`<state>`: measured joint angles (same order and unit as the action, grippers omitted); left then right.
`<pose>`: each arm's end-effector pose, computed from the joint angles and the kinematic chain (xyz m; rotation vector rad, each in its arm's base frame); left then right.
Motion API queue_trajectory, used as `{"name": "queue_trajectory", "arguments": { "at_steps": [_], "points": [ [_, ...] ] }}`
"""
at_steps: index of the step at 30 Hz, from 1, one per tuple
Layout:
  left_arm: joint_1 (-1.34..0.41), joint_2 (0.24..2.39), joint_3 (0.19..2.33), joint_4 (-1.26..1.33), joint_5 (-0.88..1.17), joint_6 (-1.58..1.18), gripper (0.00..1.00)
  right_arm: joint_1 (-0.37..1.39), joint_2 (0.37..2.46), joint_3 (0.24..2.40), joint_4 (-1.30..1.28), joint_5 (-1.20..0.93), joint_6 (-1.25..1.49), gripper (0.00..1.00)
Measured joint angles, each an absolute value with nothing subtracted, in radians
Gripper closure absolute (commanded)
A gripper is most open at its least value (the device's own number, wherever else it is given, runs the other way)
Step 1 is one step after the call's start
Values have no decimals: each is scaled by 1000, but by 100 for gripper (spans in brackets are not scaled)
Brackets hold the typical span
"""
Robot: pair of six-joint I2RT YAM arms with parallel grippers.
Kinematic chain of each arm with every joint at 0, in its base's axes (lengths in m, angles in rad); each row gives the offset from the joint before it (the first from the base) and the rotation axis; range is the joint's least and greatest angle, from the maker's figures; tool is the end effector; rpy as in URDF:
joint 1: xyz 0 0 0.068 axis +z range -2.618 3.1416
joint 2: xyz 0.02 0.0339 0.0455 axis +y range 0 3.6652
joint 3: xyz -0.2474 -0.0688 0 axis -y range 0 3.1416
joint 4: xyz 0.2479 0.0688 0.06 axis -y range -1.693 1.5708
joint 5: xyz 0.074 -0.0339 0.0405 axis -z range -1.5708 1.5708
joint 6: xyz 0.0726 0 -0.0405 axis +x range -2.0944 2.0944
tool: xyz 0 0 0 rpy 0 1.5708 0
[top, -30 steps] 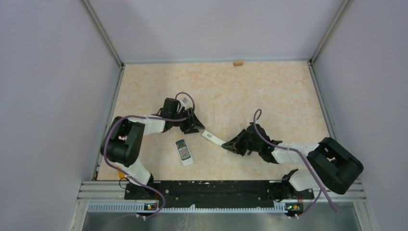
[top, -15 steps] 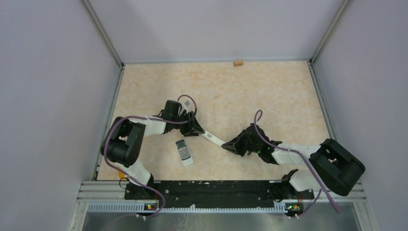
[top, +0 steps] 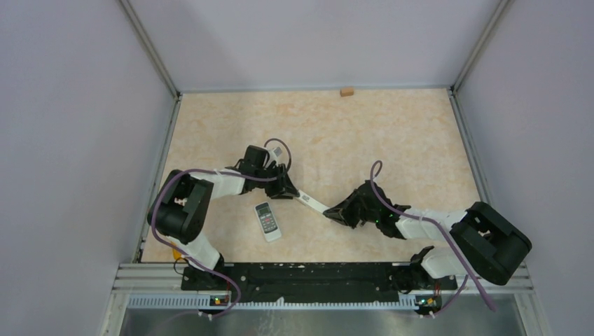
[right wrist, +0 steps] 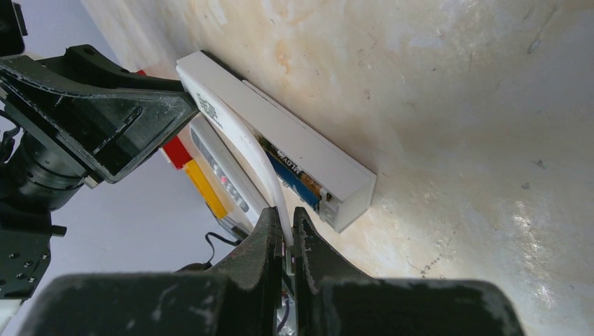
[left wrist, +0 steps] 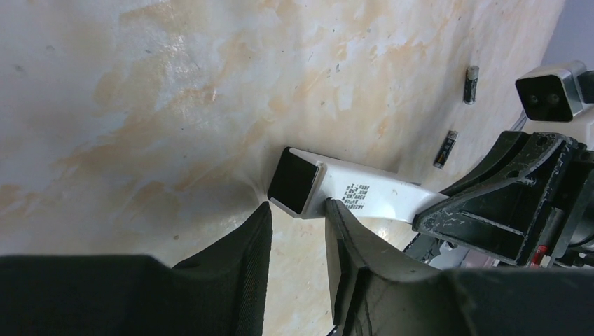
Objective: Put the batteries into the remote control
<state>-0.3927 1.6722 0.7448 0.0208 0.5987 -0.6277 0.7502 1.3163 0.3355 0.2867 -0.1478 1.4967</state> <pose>0.2840 -0.1619 0.0918 -0.0302 2.6307 -1.1452 0.1811 0.1834 0.0870 0.8755 2.4863 1.1977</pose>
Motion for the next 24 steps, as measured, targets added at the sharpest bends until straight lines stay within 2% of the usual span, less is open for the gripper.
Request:
{"name": "queue_trajectory", "arguments": {
  "at_steps": [1, 4, 8, 14, 18, 24],
  "points": [
    [-396, 1672, 751, 11, 593, -624, 64, 750, 1316, 336, 286, -148, 1497, 100],
    [-403, 1675, 767, -17, 577, -617, 64, 750, 1316, 336, 286, -148, 1496, 85],
    [-411, 1679, 788, -56, 556, -612, 63, 750, 1314, 337, 271, -144, 1502, 71],
    [-414, 1683, 804, -83, 545, -611, 63, 750, 1261, 355, 184, -125, 1500, 58],
    [-414, 1687, 811, -91, 547, -611, 62, 750, 1203, 353, 81, -90, 1486, 54],
    [-414, 1694, 818, -98, 547, -611, 62, 750, 1179, 332, 6, -59, 1485, 54]
  ]
}}
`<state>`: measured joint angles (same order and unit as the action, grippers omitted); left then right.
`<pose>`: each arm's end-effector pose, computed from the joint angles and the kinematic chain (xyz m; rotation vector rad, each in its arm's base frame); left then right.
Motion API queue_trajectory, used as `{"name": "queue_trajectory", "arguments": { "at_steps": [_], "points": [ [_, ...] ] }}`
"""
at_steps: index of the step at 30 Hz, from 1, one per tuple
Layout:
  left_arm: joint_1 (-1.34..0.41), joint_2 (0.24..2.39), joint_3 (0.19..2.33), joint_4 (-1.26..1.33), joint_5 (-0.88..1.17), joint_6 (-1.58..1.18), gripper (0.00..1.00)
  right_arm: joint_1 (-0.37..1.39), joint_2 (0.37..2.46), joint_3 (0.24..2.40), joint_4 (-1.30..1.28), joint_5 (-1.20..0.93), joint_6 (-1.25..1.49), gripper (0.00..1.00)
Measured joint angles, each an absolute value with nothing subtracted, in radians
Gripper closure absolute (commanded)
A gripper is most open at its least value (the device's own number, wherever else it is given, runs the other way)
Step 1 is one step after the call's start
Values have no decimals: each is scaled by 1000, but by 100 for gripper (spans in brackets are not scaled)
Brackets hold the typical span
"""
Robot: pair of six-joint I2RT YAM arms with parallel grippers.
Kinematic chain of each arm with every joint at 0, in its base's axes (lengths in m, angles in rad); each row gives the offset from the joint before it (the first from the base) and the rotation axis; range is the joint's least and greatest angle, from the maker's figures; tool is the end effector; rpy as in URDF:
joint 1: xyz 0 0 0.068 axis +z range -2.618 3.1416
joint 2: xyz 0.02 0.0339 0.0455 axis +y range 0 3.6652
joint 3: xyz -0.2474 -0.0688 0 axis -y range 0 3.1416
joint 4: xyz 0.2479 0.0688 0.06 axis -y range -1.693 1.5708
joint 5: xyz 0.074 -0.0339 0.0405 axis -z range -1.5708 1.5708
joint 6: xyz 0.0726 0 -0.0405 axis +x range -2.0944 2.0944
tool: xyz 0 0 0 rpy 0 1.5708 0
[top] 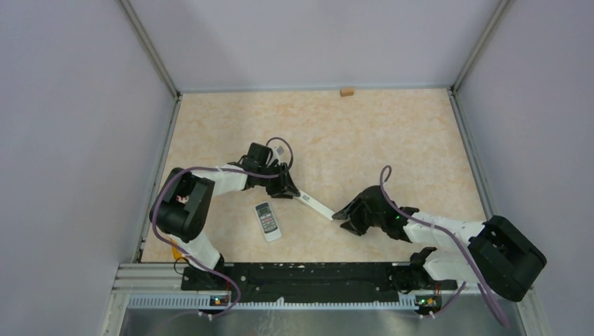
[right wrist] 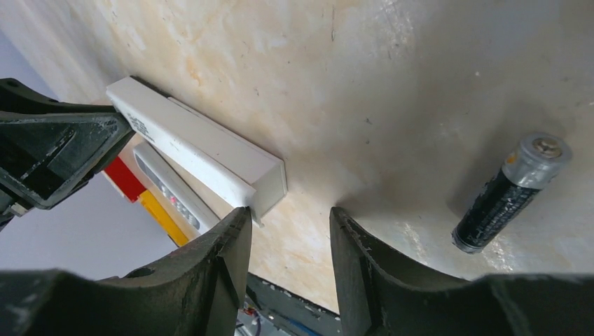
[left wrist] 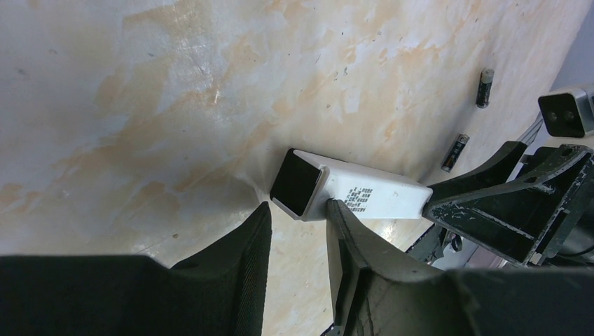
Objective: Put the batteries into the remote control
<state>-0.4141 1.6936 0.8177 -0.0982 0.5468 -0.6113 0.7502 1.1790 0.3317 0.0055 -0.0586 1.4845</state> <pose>0.2883 -0.1680 0.0945 -0.0339 2.6990 -1.0628 0.1670 0.1614 0.0868 0.9449 2.5414 0.9647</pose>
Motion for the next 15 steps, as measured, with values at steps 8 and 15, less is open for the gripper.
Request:
{"name": "queue_trajectory", "arguments": {
  "at_steps": [8, 15],
  "points": [
    [-414, 1695, 818, -96, 551, -611, 63, 750, 1193, 295, 132, -56, 1468, 49],
    [-414, 1698, 817, -90, 554, -611, 61, 750, 1272, 315, 195, -74, 1436, 70]
  ]
}}
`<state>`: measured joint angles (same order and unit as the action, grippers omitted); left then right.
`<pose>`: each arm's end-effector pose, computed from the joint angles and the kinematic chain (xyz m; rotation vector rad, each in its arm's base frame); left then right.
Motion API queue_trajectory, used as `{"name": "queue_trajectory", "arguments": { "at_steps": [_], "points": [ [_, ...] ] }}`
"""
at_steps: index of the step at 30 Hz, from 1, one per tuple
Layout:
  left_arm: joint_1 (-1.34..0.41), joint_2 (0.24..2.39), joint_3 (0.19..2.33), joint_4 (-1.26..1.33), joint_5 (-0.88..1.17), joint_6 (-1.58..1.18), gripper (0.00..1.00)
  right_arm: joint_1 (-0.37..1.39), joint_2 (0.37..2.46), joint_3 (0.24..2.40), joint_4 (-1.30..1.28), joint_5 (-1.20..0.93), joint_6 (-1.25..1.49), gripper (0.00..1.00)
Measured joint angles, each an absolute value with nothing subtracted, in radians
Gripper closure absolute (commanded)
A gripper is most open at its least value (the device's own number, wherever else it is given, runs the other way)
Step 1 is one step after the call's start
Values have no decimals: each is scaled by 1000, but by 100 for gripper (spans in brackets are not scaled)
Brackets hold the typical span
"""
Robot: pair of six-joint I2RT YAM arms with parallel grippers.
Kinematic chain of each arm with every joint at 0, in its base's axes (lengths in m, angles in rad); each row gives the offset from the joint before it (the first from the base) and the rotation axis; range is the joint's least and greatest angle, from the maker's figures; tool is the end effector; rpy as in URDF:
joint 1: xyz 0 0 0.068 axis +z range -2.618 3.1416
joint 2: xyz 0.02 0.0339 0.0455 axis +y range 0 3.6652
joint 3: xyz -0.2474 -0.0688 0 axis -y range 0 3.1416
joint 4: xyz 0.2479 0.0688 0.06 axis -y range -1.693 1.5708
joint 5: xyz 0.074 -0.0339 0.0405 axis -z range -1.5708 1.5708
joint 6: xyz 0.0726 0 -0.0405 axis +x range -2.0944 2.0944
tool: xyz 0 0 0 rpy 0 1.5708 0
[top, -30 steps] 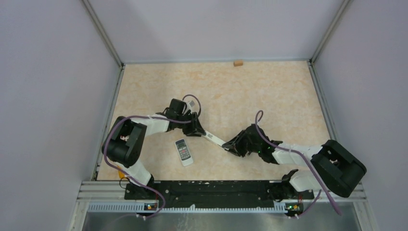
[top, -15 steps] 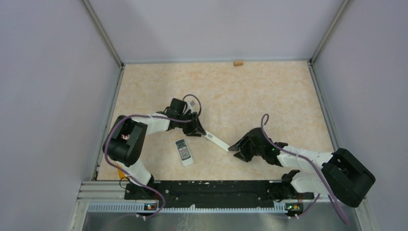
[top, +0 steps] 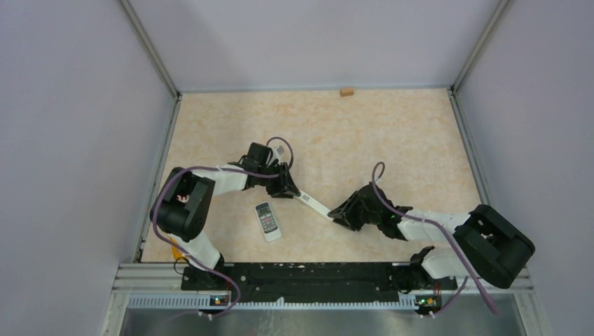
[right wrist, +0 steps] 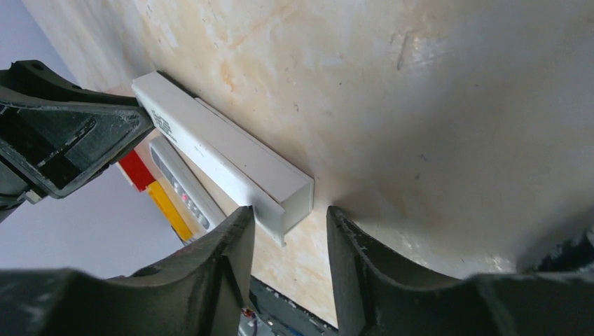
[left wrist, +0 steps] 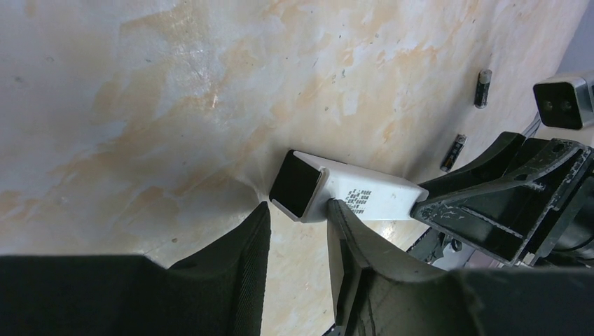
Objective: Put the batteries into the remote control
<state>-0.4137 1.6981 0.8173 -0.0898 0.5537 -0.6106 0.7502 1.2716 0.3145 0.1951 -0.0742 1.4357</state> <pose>0.2888 -0.1685 0.0939 -0.0290 2.6956 -1.0724 0.1754 0.1708 0.0807 0.8473 2.4992 1.0478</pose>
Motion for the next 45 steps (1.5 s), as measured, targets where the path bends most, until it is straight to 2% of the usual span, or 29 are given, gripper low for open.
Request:
{"name": "queue_trajectory", "arguments": {
  "at_steps": [3, 5, 10, 16, 21, 27, 36, 40, 45],
  "points": [
    [-414, 1698, 817, -83, 552, -610, 61, 750, 1296, 330, 213, -89, 1432, 82],
    [-413, 1698, 816, -76, 548, -609, 58, 750, 1300, 332, 212, -99, 1433, 86],
    [-413, 1698, 815, -64, 530, -603, 53, 750, 1306, 335, 216, -111, 1432, 85],
    [-413, 1698, 815, -54, 522, -594, 57, 750, 1340, 337, 259, -119, 1433, 87],
    [-413, 1697, 815, -36, 510, -567, 57, 750, 1364, 350, 271, -126, 1433, 87],
    [-413, 1682, 818, -39, 461, -522, 48, 746, 1393, 382, 265, -125, 1412, 87],
    [-422, 1665, 844, -91, 365, -475, 47, 696, 1419, 435, 233, -121, 1319, 87],
    [-422, 1658, 844, -99, 345, -476, 52, 674, 1438, 473, 209, -119, 1261, 87],
    [-419, 1657, 844, -89, 352, -489, 64, 656, 1476, 511, 202, -143, 1213, 87]
  ]
}}
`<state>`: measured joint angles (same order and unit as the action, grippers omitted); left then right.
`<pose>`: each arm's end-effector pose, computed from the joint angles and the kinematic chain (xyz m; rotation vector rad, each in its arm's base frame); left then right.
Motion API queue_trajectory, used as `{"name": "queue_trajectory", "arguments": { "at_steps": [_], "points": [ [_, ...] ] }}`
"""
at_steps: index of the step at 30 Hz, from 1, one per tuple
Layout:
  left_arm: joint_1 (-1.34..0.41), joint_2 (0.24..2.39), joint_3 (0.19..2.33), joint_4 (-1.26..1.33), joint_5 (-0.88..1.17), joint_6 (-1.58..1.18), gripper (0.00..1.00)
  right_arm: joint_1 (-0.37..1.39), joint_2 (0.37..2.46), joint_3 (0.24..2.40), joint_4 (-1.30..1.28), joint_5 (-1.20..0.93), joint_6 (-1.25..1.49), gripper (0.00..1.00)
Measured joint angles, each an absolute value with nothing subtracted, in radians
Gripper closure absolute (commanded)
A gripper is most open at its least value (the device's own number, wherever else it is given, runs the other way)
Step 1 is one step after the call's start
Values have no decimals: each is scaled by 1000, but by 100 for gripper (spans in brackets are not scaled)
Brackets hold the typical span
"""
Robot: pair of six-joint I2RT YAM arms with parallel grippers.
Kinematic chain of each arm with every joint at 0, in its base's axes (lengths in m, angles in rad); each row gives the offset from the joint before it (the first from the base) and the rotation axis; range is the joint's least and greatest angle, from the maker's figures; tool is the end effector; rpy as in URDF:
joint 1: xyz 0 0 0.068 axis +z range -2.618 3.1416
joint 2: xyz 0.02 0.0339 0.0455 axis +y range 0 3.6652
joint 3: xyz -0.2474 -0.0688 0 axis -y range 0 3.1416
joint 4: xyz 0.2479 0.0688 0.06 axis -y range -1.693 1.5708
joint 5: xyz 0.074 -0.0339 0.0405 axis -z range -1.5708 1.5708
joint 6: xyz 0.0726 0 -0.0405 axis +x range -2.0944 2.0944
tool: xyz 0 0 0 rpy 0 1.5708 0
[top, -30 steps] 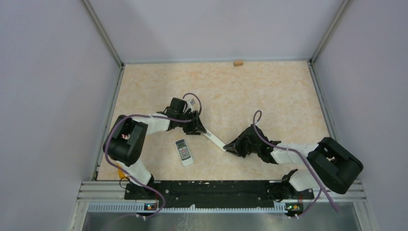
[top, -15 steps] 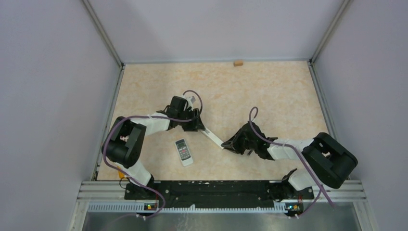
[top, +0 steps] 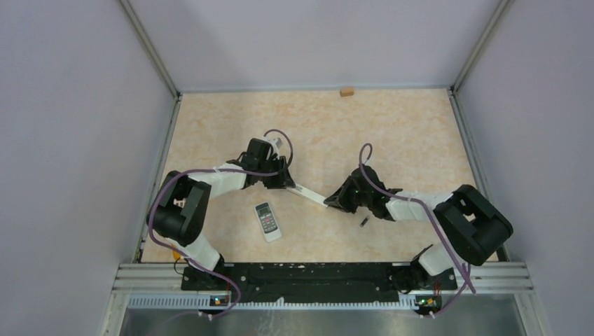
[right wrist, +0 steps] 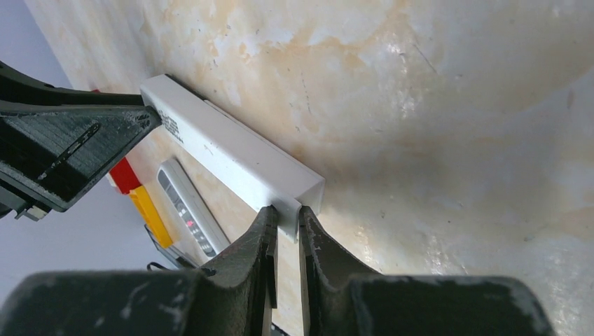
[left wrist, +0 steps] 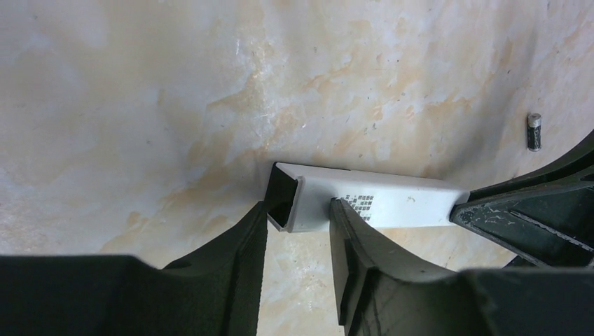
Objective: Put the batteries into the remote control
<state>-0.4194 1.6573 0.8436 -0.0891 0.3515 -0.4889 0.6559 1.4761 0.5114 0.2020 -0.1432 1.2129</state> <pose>0.3034 -0.1626 0.1094 0.0691 2.5799 -0.8032 0.2256 0.1867 0.0895 0.6360 2.5134 1.0016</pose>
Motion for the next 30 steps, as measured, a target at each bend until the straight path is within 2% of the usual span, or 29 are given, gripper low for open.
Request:
{"name": "queue_trajectory", "arguments": {
  "at_steps": [6, 13, 30],
  "points": [
    [-406, 1656, 842, -60, 359, -496, 81, 649, 1502, 527, 218, -165, 1186, 85],
    [-387, 1656, 835, -19, 353, -486, 89, 645, 1547, 567, 217, -184, 1162, 82],
    [-338, 1665, 785, 118, 348, -552, 88, 683, 1645, 709, 109, -126, 1155, 75]
  ]
}}
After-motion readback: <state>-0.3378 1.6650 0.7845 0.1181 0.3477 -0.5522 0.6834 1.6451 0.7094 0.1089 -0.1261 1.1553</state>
